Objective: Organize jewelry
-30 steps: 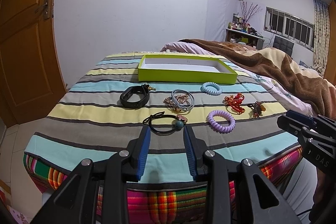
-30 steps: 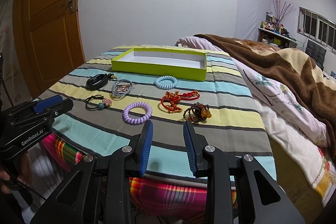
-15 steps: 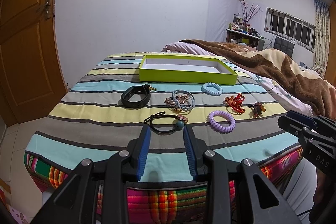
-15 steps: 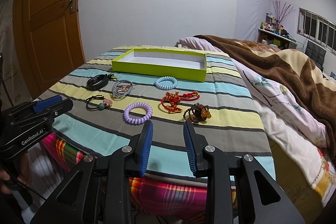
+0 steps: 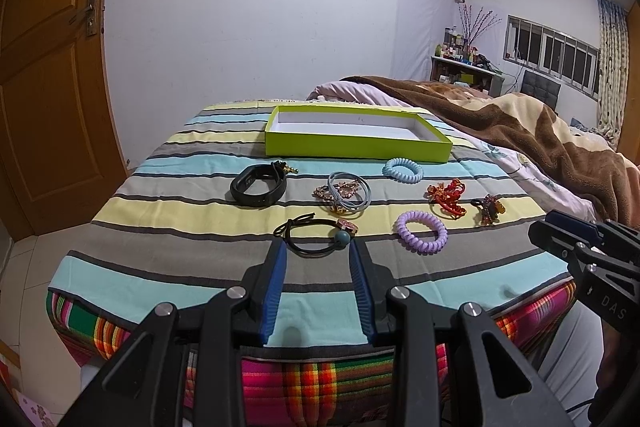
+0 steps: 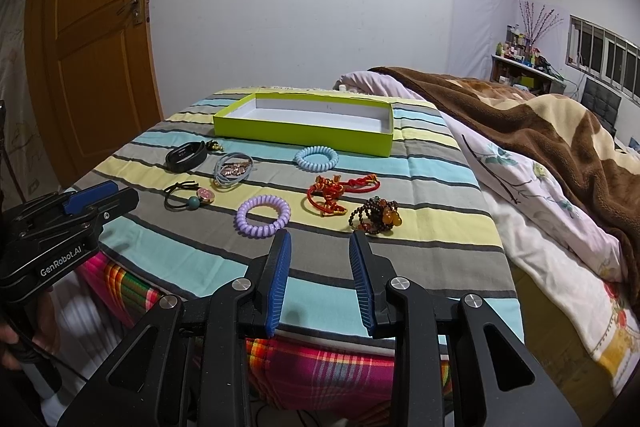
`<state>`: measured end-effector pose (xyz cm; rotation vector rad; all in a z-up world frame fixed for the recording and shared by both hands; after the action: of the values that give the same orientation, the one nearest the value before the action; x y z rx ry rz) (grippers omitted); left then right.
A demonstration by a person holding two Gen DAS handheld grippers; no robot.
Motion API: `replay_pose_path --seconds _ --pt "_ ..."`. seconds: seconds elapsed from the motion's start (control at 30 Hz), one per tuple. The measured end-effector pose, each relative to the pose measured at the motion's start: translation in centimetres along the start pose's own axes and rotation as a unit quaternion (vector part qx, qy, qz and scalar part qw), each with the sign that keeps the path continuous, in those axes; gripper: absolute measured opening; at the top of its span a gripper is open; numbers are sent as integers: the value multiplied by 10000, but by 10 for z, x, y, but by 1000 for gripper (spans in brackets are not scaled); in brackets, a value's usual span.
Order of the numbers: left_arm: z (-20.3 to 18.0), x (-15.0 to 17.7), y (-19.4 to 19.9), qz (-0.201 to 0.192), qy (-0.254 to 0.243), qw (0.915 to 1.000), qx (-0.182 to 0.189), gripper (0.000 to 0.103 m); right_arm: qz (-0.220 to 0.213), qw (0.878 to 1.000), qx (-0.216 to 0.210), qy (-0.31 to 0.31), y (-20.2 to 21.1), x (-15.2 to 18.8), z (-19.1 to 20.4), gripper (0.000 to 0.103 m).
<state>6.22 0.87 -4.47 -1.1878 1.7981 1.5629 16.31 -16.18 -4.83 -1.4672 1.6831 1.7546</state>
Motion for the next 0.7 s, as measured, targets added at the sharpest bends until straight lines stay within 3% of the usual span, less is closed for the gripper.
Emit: replay_pose_path --seconds 0.7 --pt "-1 3 -6 109 77 9998 124 34 30 10000 22 5 -3 -2 -3 31"
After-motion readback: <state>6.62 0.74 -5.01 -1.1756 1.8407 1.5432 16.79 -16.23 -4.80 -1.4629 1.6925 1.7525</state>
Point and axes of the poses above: each gripper's, at about its wrist camera, not at the fingertips, and y roughly against the way its jaws point, z to its left, x to its underside, the point moved 9 cm from there along -y, roughly the way its jaws point, and after that the axes turned 13 degrees about y, right-handed, at the moved point
